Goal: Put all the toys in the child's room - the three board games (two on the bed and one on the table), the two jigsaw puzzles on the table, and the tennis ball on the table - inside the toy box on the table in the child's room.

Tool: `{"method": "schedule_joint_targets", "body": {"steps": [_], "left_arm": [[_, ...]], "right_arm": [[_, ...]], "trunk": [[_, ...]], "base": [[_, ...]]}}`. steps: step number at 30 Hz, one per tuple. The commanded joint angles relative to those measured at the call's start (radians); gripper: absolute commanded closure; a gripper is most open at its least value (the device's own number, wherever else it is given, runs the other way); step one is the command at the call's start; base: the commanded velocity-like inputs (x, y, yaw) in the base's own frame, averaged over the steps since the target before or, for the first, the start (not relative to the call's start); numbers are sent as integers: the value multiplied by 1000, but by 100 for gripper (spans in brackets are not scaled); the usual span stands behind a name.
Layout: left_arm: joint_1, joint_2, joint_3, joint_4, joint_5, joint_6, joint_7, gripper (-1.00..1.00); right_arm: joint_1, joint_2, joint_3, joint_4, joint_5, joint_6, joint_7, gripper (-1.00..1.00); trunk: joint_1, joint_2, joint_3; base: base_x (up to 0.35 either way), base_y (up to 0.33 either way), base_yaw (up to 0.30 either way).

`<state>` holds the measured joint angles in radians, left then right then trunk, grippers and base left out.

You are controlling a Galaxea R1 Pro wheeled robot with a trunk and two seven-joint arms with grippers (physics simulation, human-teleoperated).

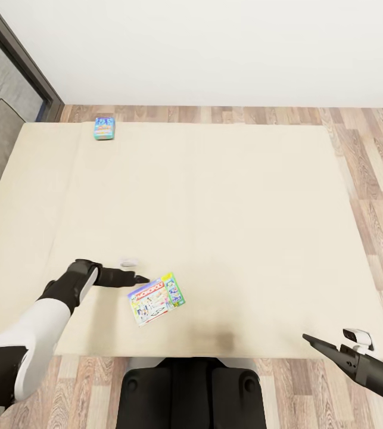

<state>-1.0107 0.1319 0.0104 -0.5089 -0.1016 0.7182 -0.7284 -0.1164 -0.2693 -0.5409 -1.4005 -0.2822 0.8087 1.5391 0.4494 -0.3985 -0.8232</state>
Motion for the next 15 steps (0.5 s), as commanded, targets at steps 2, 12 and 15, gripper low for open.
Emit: {"method": "schedule_joint_targets", "body": {"steps": [2, 12, 15], "left_arm": [[0, 14, 0, -2, -12, 5, -51, -100], [4, 40, -40, 0, -74, 7, -105, -100], [11, 42, -47, 1, -86, 7, -112, -100]], "right_arm": [[0, 0, 0, 0, -1, 10, 3, -100], [0, 0, 0, 6, 0, 10, 3, -100], [0, 0, 0, 9, 0, 10, 3, -100]], "trunk": [[1, -2, -1], [1, -2, -1], [1, -2, -1]], "base": [[0, 0, 0], [0, 0, 0], [0, 0, 0]]}}
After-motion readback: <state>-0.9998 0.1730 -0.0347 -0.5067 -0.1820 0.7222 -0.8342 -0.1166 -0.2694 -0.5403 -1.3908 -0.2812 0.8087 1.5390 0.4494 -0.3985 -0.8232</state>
